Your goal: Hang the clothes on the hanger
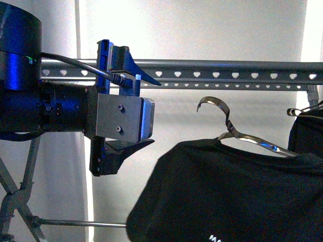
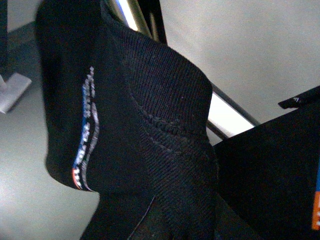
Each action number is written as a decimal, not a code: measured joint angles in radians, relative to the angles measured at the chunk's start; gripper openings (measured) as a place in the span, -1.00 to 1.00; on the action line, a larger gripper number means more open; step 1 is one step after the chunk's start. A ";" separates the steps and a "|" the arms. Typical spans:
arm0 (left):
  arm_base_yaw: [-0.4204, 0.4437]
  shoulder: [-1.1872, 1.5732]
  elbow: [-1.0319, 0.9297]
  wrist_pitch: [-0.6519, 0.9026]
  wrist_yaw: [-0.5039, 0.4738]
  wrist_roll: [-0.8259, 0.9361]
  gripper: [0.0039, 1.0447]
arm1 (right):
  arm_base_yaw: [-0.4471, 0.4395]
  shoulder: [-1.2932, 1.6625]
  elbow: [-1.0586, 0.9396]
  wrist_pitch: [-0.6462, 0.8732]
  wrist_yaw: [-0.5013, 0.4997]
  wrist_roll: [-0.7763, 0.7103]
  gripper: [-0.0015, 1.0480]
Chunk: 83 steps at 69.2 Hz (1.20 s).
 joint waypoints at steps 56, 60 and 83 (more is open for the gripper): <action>0.000 0.000 0.000 0.000 -0.032 -0.002 0.88 | -0.133 -0.055 0.139 -0.012 -0.178 0.809 -0.90; 0.000 0.000 0.000 0.000 -0.034 -0.002 0.88 | -0.127 -0.046 0.148 -0.018 -0.179 0.839 -0.90; 0.006 0.000 0.002 0.002 -0.053 -0.027 0.88 | -0.058 -0.026 0.188 -0.030 -0.116 0.925 -0.90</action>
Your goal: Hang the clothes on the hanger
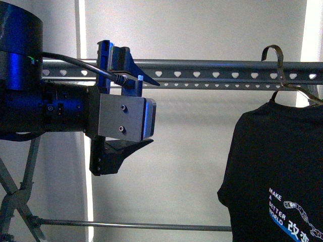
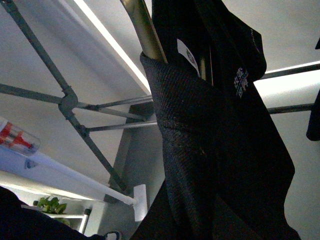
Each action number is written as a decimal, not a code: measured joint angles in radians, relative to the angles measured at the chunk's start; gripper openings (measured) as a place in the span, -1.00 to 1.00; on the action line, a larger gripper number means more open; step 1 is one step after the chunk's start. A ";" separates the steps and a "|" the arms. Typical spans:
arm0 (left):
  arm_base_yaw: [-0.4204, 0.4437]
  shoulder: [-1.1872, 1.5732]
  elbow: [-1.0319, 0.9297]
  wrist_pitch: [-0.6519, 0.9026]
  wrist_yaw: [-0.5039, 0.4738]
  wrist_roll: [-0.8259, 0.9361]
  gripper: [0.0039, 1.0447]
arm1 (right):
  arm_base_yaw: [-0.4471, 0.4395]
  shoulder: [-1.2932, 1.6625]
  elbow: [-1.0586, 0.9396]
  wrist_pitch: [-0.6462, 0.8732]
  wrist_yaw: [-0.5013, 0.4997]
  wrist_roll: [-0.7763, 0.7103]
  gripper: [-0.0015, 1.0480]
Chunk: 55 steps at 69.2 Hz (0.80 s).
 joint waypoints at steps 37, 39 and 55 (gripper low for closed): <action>0.212 -0.067 0.440 -0.252 -0.447 -1.527 0.88 | 0.047 0.105 0.178 -0.010 0.103 0.258 -0.90; 0.240 -0.089 0.399 -0.233 -0.480 -1.642 0.88 | 0.045 0.110 0.179 -0.010 0.109 0.266 -0.90; 0.191 -0.413 -0.266 -0.104 -0.621 -1.715 0.00 | 0.057 0.146 0.219 -0.010 0.115 0.301 -0.90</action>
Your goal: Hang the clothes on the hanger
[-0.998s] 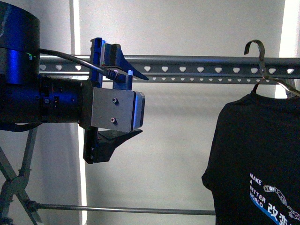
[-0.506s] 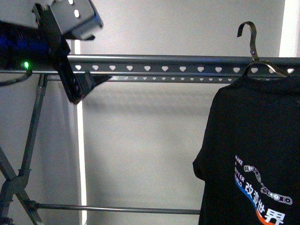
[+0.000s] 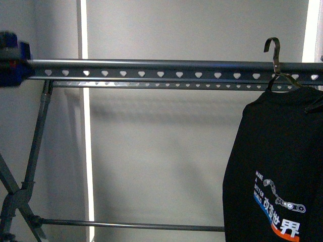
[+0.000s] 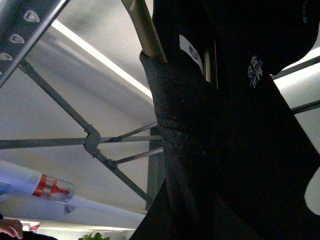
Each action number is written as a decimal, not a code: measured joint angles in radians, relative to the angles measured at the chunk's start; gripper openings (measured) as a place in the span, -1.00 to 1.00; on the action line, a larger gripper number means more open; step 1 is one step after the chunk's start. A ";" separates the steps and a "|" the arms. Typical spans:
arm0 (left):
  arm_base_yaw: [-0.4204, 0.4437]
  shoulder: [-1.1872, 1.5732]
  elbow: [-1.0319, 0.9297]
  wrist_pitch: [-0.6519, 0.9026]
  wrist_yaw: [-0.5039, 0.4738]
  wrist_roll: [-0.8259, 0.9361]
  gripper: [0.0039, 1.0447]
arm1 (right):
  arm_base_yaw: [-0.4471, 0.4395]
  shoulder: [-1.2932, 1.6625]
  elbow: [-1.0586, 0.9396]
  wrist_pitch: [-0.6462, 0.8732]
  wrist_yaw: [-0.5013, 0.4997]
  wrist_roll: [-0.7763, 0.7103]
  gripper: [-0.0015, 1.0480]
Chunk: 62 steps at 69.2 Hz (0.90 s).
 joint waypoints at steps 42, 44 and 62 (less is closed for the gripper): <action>0.001 -0.407 -0.674 0.213 -0.007 0.014 -0.94 | -0.014 0.163 0.227 -0.105 0.061 0.052 -0.90; 0.001 -0.428 -0.691 0.212 -0.007 0.014 -0.94 | -0.010 0.166 0.229 -0.105 0.063 0.054 -0.90; 0.001 -0.571 -0.777 0.153 -0.007 0.014 -0.94 | 0.006 0.183 0.211 -0.090 0.077 0.053 -0.90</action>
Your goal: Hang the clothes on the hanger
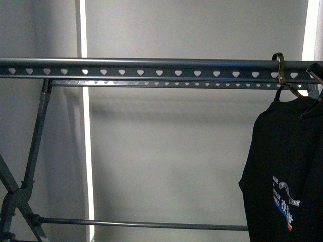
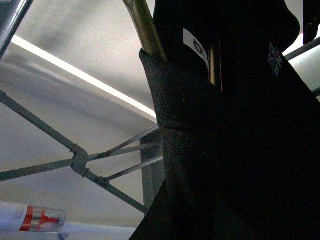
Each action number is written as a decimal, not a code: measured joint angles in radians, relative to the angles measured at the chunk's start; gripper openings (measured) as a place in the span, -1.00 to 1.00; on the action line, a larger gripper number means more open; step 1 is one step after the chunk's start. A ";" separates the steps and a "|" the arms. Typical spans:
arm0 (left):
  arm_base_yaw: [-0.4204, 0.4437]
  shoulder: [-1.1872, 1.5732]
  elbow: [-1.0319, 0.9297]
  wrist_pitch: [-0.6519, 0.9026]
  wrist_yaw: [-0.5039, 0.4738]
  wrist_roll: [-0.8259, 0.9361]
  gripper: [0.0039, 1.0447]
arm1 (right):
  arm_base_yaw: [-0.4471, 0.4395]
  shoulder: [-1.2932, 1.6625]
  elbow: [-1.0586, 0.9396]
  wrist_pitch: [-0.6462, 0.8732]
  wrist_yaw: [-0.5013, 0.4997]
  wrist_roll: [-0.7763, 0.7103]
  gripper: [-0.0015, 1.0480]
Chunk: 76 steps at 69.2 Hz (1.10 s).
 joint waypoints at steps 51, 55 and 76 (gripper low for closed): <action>0.000 -0.393 -0.087 -0.278 0.000 0.003 -0.94 | -0.023 -0.715 -0.947 0.764 0.119 -0.279 0.85; 0.000 -0.419 -0.087 -0.304 0.000 0.003 -0.94 | 0.000 -0.889 -1.115 0.829 0.182 -0.354 0.86; 0.000 -0.518 -0.087 -0.404 0.000 0.003 -0.94 | 0.093 -1.299 -1.396 0.486 0.331 -0.584 -0.14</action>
